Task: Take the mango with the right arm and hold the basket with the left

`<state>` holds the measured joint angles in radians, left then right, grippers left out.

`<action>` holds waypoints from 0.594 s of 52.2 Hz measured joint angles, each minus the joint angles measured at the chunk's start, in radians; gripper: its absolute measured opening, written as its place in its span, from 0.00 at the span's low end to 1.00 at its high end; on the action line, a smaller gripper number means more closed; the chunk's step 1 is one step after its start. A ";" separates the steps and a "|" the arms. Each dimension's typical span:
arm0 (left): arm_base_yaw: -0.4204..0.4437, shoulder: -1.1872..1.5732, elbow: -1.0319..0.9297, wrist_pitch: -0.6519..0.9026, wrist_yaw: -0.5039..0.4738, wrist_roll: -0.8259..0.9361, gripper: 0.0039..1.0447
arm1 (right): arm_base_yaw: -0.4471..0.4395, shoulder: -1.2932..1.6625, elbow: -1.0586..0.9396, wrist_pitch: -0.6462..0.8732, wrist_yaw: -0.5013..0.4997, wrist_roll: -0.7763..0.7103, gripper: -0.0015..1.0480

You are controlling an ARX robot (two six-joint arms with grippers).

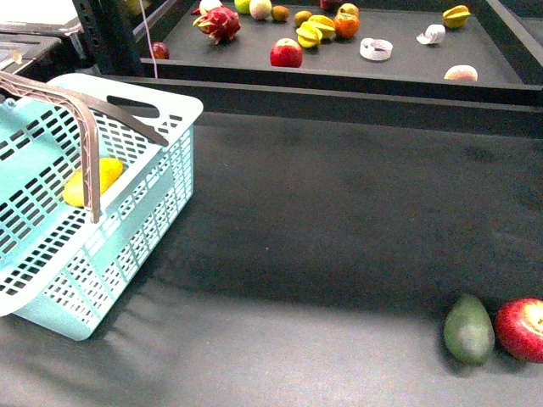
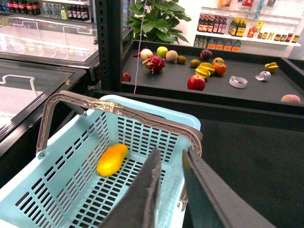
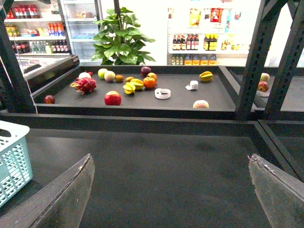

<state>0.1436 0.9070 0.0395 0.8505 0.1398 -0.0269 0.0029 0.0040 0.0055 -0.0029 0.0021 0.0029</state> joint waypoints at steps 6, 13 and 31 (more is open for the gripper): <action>-0.035 -0.135 -0.018 -0.112 -0.036 0.010 0.04 | 0.000 0.000 0.000 0.000 0.000 0.000 0.92; -0.134 -0.269 -0.018 -0.225 -0.132 0.015 0.04 | 0.000 0.000 0.000 0.000 0.000 0.000 0.92; -0.142 -0.484 -0.019 -0.426 -0.140 0.019 0.04 | 0.000 0.000 0.000 0.000 0.000 0.000 0.92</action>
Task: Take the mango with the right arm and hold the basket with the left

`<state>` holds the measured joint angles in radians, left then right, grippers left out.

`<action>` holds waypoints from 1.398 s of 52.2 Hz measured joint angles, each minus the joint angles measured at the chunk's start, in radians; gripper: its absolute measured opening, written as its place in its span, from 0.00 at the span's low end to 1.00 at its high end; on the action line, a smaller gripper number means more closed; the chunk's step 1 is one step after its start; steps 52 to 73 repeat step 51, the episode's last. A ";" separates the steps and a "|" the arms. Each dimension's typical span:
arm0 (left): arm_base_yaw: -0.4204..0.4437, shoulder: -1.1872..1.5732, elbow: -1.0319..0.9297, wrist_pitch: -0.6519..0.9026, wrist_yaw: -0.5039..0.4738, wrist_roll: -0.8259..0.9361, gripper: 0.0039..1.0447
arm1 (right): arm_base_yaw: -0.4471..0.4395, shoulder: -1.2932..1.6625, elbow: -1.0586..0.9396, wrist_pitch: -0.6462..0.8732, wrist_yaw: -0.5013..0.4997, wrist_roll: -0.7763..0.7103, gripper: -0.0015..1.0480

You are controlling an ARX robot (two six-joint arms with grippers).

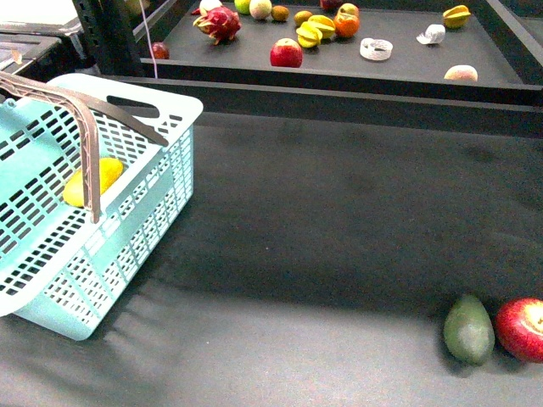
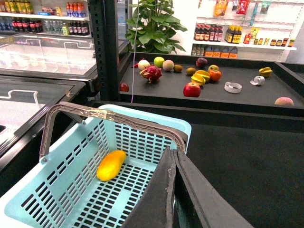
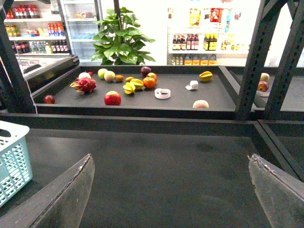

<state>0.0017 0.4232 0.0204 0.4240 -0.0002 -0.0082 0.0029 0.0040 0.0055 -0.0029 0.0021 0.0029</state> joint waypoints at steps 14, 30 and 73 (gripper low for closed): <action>0.000 -0.121 0.000 -0.118 0.000 0.000 0.04 | 0.000 0.000 0.000 0.000 0.000 0.000 0.92; 0.000 -0.229 0.000 -0.226 0.000 0.000 0.04 | 0.000 0.000 0.000 0.000 0.000 0.000 0.92; 0.000 -0.417 0.000 -0.422 0.000 0.000 0.04 | 0.000 0.000 0.000 0.000 0.000 0.000 0.92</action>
